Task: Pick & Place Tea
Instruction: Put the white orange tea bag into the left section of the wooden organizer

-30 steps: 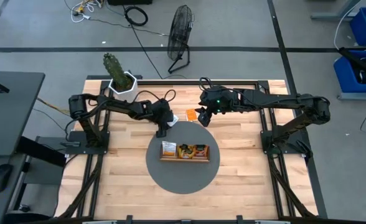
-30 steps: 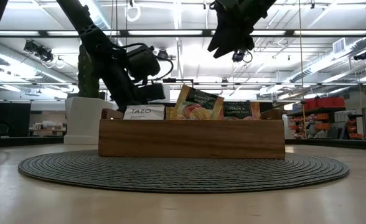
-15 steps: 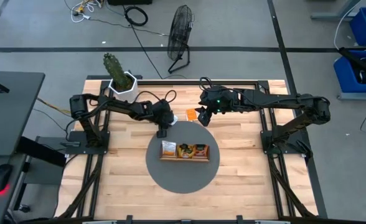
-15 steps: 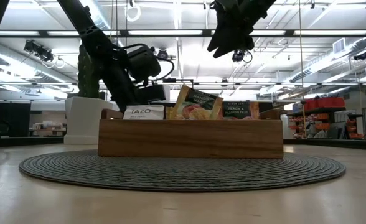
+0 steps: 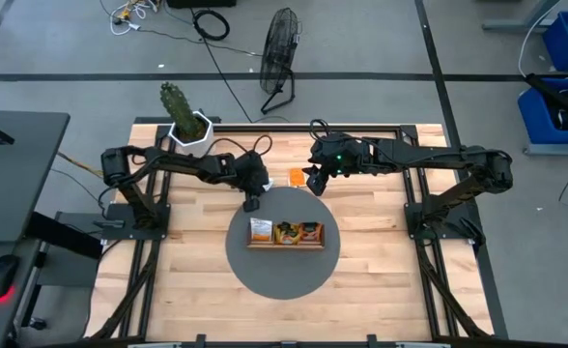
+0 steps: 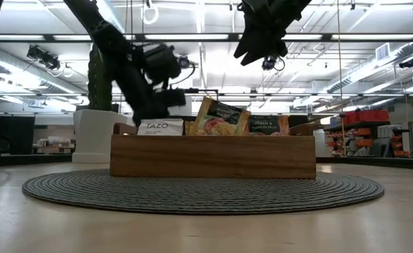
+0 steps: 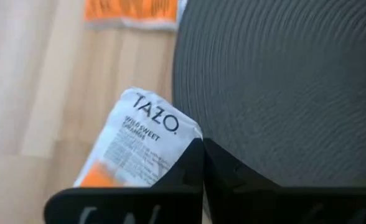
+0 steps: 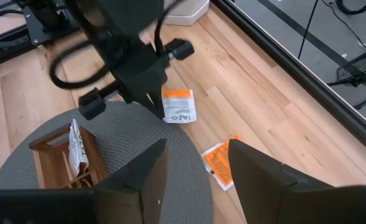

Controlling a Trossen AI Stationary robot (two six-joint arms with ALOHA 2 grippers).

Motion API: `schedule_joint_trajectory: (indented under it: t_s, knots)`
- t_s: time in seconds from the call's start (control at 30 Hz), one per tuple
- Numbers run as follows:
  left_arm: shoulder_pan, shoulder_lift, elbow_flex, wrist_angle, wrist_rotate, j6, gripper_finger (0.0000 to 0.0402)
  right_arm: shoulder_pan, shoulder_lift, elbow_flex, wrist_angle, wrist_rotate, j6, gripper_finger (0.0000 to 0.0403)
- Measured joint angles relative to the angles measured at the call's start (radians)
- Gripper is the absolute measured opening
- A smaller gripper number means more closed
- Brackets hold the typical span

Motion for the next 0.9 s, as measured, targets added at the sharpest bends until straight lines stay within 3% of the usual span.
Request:
schedule_joint_trajectory:
  t_s: [0.17,0.63,0.8,0.9]
  knots:
    - [0.0,-0.067,0.064,-0.07,0.016,0.012,0.0001,0.0,0.0,0.0,0.001,0.0,-0.003,0.0176]
    - [0.026,-0.284,0.254,-0.19,0.215,-0.091,0.0001,0.048,-0.001,0.0,0.007,-0.011,-0.119,0.0176]
    - [0.046,-0.385,0.297,-0.191,0.325,-0.146,0.0001,0.077,-0.002,0.0,0.072,-0.009,-0.155,0.0176]
    - [0.06,-0.432,0.317,-0.211,0.338,-0.173,0.0001,0.082,-0.002,0.0,0.096,0.018,-0.178,0.0176]
